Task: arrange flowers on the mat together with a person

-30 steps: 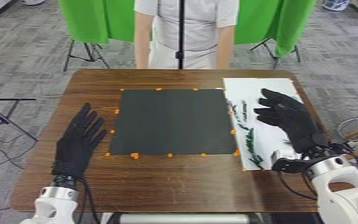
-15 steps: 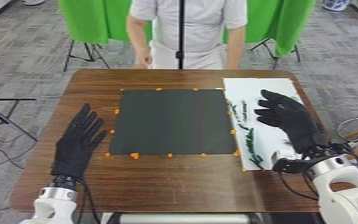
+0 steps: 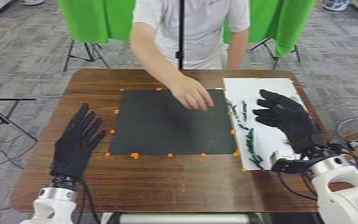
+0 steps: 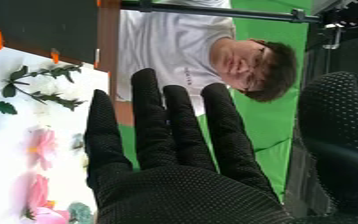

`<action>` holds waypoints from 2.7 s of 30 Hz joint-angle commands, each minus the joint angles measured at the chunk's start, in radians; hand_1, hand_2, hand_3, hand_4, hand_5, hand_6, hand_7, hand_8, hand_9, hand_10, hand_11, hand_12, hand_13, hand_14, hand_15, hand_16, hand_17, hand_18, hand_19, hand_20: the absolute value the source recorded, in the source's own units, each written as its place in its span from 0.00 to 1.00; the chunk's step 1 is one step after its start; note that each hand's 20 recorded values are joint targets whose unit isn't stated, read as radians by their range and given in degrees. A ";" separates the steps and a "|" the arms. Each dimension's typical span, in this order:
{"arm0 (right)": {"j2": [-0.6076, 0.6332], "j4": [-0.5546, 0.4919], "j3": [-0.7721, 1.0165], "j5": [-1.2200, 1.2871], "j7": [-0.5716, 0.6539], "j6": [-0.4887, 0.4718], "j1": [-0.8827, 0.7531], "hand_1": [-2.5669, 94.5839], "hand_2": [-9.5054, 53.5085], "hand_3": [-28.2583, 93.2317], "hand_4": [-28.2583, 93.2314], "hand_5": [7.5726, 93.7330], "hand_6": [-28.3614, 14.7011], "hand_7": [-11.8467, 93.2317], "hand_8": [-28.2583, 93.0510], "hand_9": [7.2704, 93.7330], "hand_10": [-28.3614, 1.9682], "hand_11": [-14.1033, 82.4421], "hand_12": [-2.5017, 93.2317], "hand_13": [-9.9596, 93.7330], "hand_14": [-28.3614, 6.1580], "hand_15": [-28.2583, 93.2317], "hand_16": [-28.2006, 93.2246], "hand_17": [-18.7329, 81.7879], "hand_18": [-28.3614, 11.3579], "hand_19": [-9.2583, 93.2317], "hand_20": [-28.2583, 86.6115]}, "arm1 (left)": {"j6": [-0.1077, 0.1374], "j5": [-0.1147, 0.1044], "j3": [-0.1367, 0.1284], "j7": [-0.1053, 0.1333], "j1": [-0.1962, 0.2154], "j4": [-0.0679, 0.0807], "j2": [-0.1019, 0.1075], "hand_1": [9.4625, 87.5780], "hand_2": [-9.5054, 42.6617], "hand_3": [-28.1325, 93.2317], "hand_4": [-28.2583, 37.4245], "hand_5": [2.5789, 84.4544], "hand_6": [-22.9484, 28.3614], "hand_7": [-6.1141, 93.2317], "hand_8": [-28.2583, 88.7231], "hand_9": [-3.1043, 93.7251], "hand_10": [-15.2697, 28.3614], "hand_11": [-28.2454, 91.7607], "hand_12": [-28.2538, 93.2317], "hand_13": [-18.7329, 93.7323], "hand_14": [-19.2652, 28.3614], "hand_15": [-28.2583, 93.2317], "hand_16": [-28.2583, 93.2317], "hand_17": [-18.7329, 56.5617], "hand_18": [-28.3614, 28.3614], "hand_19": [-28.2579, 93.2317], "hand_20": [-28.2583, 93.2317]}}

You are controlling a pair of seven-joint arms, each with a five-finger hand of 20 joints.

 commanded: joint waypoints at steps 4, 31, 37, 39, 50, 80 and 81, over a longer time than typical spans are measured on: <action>-0.002 -0.002 0.001 -0.004 -0.012 0.019 -0.015 0.19 0.20 0.95 0.04 0.28 0.54 0.28 0.15 0.27 0.45 0.25 0.25 0.39 0.45 0.44 0.42 0.22 0.15 0.47 0.42 | -0.005 -0.003 0.000 -0.007 0.006 0.003 -0.006 0.23 0.09 0.82 0.01 0.25 0.45 0.23 0.16 0.20 0.54 0.32 0.36 0.29 0.61 0.29 0.30 0.04 0.84 0.51 0.31; -0.003 -0.006 -0.032 0.001 -0.017 0.054 -0.024 0.19 0.20 0.95 0.04 0.27 0.55 0.28 0.14 0.27 0.46 0.26 0.25 0.40 0.45 0.45 0.41 0.22 0.15 0.47 0.42 | 0.015 0.017 -0.014 -0.038 0.022 -0.006 -0.032 0.23 0.09 0.82 0.01 0.24 0.46 0.23 0.16 0.20 0.54 0.32 0.36 0.29 0.61 0.29 0.30 0.05 0.84 0.52 0.30; 0.004 -0.006 -0.017 0.008 -0.043 0.053 -0.034 0.19 0.20 0.95 0.04 0.27 0.55 0.28 0.14 0.27 0.46 0.26 0.25 0.40 0.45 0.46 0.41 0.22 0.15 0.47 0.42 | 0.018 0.022 -0.016 -0.037 0.007 -0.010 -0.022 0.23 0.10 0.82 0.01 0.24 0.46 0.23 0.16 0.20 0.54 0.32 0.36 0.29 0.61 0.30 0.30 0.05 0.85 0.52 0.30; 0.004 0.002 -0.027 0.002 -0.044 0.042 -0.016 0.19 0.20 0.95 0.04 0.27 0.55 0.28 0.14 0.27 0.46 0.26 0.25 0.40 0.45 0.46 0.41 0.22 0.15 0.47 0.42 | 0.014 0.021 -0.021 -0.037 0.007 -0.014 -0.016 0.23 0.10 0.82 0.01 0.24 0.46 0.23 0.16 0.20 0.54 0.32 0.36 0.29 0.61 0.30 0.30 0.05 0.85 0.52 0.30; -0.009 0.006 -0.031 -0.006 -0.031 0.019 -0.006 0.19 0.21 0.95 0.04 0.27 0.55 0.28 0.14 0.28 0.45 0.26 0.24 0.40 0.45 0.46 0.41 0.22 0.15 0.47 0.42 | 0.003 0.021 -0.015 -0.045 -0.005 -0.006 -0.013 0.23 0.10 0.82 0.01 0.24 0.46 0.23 0.16 0.20 0.54 0.32 0.36 0.29 0.61 0.30 0.30 0.05 0.84 0.52 0.30; -0.006 -0.003 -0.012 -0.005 -0.034 0.012 -0.017 0.19 0.21 0.95 0.04 0.28 0.55 0.28 0.14 0.28 0.45 0.26 0.24 0.41 0.45 0.46 0.40 0.22 0.15 0.48 0.42 | -0.006 0.023 -0.006 -0.044 -0.002 -0.004 -0.027 0.23 0.10 0.82 0.01 0.23 0.46 0.24 0.16 0.20 0.54 0.33 0.36 0.29 0.61 0.30 0.29 0.05 0.84 0.52 0.31; -0.008 -0.003 -0.010 -0.006 -0.030 0.008 -0.016 0.19 0.21 0.95 0.04 0.28 0.55 0.28 0.14 0.29 0.45 0.26 0.24 0.41 0.45 0.46 0.40 0.22 0.15 0.48 0.42 | -0.004 0.026 -0.009 -0.042 -0.003 -0.005 -0.023 0.23 0.10 0.82 0.01 0.23 0.46 0.24 0.16 0.20 0.54 0.33 0.36 0.29 0.61 0.30 0.30 0.05 0.84 0.52 0.31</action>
